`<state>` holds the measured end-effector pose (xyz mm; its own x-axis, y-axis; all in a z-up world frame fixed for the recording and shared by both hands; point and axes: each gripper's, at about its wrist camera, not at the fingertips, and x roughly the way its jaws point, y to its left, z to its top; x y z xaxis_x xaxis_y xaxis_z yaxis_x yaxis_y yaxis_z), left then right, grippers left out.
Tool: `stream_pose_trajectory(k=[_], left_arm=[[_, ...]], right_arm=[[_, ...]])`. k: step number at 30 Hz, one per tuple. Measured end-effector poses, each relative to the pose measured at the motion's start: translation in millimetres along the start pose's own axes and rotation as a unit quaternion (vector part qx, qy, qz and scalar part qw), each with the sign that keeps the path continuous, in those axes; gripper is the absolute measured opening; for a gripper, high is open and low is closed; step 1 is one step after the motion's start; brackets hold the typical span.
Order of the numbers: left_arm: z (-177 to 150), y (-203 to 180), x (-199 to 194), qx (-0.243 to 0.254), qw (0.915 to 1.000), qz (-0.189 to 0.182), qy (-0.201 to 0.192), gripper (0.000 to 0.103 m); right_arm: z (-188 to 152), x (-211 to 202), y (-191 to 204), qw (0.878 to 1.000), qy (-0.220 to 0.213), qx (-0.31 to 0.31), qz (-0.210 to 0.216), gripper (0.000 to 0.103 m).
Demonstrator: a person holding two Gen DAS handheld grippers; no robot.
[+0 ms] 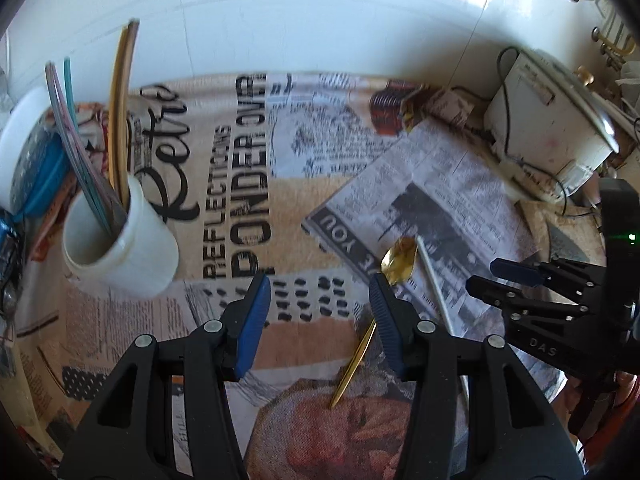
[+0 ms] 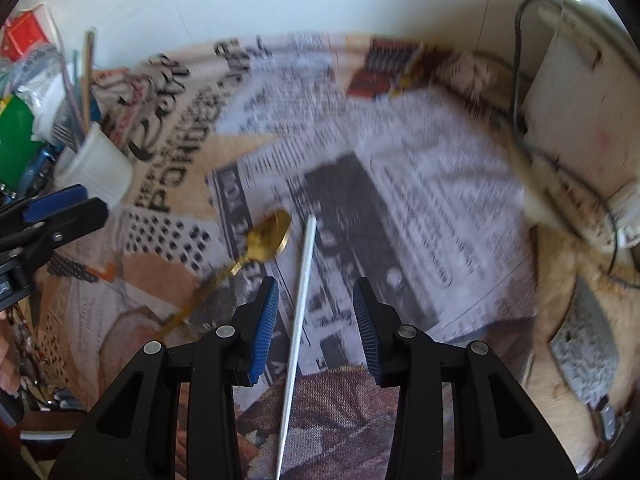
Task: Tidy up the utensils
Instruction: 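Move both open tools back over the remaining utensils, then close the right tool on a white chopstick while the left tool closes on a gold spoon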
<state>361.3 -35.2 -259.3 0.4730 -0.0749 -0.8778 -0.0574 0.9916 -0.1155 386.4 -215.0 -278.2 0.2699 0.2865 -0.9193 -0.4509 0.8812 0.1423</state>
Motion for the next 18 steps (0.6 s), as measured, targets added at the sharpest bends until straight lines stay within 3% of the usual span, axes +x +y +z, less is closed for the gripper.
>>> stream_pose_trajectory(k=[7,13,16,18], left_arm=[[-21,0,30,-0.001,0.9988,0.020,0.043,0.050],[-30,2,40,-0.004,0.9982,0.023,0.055,0.050],[-32,0,45,-0.005,0.9981,0.020,0.059,0.050],[-32,-2,48,-0.005,0.9980,0.015,0.062,0.050]], right_arm=[[-10,38,-6,0.998,0.049,0.022,0.025,0.036],[-10,39,8,0.999,0.034,-0.017,0.007,0.035],[-12,40,14,0.999,0.023,-0.043,-0.015,0.025],[-13,39,15,0.998,0.017,-0.056,-0.030,0.011]])
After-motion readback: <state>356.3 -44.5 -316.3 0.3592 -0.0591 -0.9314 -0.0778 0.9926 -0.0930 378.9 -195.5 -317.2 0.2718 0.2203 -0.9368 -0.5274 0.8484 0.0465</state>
